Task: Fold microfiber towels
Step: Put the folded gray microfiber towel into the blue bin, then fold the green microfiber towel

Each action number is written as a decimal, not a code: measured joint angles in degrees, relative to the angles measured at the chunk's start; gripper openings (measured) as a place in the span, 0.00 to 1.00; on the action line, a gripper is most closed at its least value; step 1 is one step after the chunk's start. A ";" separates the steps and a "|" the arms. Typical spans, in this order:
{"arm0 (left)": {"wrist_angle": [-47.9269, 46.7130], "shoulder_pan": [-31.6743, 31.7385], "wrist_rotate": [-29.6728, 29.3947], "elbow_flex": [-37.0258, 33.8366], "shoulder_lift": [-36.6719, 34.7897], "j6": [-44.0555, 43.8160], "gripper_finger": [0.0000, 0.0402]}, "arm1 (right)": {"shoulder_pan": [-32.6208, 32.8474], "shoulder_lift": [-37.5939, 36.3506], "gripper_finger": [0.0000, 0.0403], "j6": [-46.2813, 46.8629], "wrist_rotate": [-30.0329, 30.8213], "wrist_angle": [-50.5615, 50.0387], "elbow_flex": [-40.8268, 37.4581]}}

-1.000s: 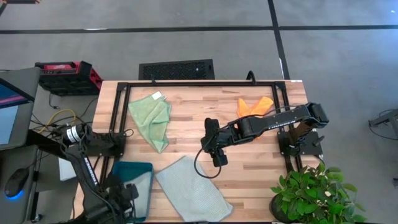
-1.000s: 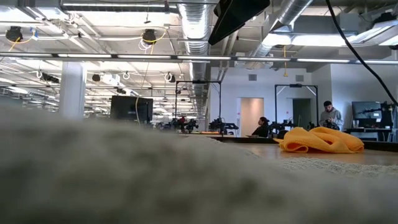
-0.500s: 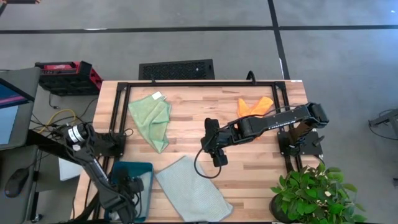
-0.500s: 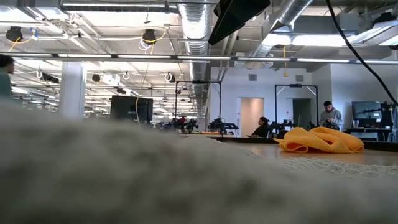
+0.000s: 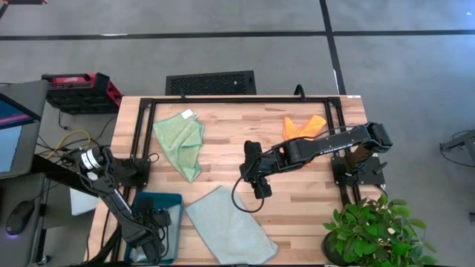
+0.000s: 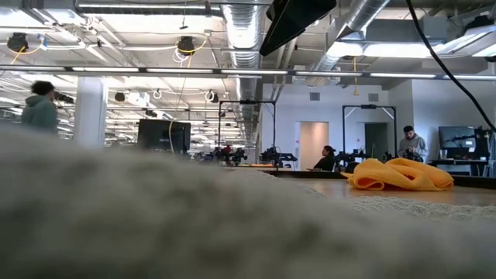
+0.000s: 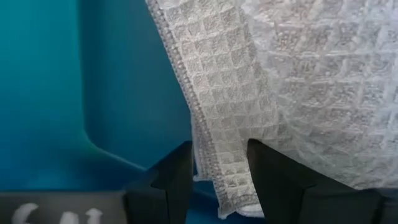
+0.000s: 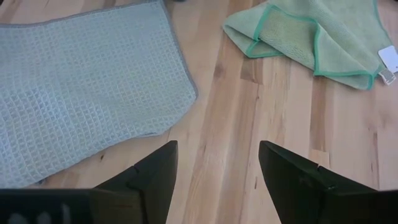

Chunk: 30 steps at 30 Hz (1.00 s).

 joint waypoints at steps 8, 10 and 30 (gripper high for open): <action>-5.82 0.00 -0.49 -1.76 0.13 -2.99 0.37 | -0.02 0.00 0.62 0.02 0.00 0.02 0.00; -7.25 0.00 -0.68 -1.74 0.14 -3.95 0.37 | -0.02 0.00 0.62 0.02 0.00 0.02 0.00; -30.27 0.00 -8.01 14.45 0.14 -14.39 0.33 | 0.45 -2.39 0.62 0.17 0.00 -0.77 0.04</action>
